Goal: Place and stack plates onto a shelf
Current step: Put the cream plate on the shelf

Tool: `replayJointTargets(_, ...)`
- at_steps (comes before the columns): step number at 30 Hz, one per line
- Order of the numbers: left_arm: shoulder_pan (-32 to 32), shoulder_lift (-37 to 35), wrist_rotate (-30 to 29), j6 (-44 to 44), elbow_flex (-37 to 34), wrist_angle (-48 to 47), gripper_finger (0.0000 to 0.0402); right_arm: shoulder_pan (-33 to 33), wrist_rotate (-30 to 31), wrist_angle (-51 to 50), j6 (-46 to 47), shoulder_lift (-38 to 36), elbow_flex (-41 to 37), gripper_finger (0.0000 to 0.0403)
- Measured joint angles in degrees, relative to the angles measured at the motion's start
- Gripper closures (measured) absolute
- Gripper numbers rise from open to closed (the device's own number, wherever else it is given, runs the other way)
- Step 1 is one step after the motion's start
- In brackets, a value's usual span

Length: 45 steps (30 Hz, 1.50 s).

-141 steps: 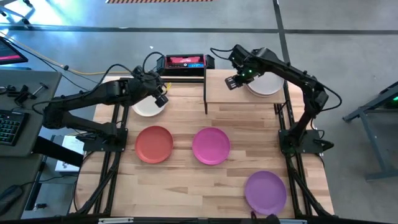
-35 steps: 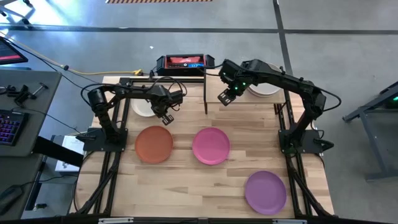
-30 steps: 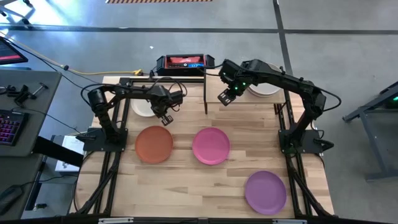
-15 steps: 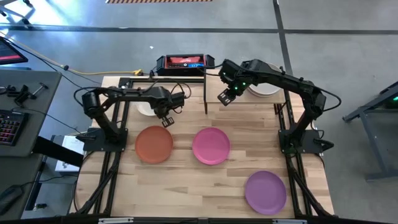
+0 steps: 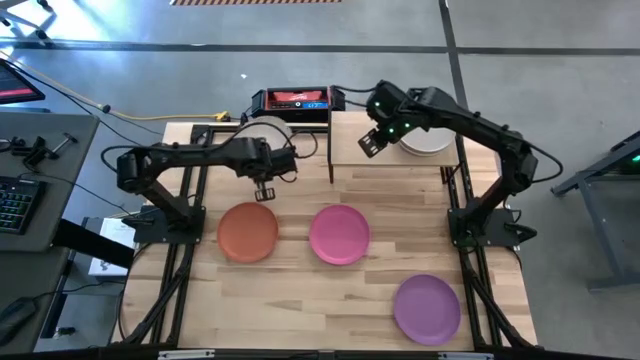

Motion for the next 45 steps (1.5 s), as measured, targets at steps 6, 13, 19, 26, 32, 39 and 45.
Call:
replayJointTargets(6, -2.98, 0.00, -8.61, 12.99, 4.72, 0.75, 0.0400, -1.13, -0.19, 0.01, -0.03, -0.32, 0.00, 0.0298)
replayJointTargets(13, -5.17, 0.00, -16.39, 24.75, 9.48, 1.18, 0.0400, -1.13, -0.66, 2.47, 1.11, -0.32, 0.00, 0.0298)
replayJointTargets(19, -7.13, 0.00, -19.09, 34.97, 11.09, 3.20, 0.0400, -1.13, -1.35, 6.59, 3.95, -0.32, 0.00, 0.0298)
replayJointTargets(26, -9.48, 0.00, -20.40, 44.97, 11.09, 5.63, 0.0400, -1.13, -2.03, 11.07, 4.06, -0.32, 0.00, 0.0298)
replayJointTargets(32, -10.40, 0.02, -20.45, 51.04, 11.09, 8.41, 0.0400, -1.09, -3.25, 15.94, 5.14, -0.32, 0.00, 0.0298)
replayJointTargets(39, -10.45, 0.02, -20.78, 55.73, 11.07, 11.10, 0.0400, -1.09, -4.71, 19.83, 7.89, -0.32, 0.00, 0.0298)
replayJointTargets(45, -10.45, 0.04, -20.97, 59.81, 11.07, 11.39, 0.0400, -1.09, -4.71, 21.00, 8.18, -0.32, 0.00, 0.0298)
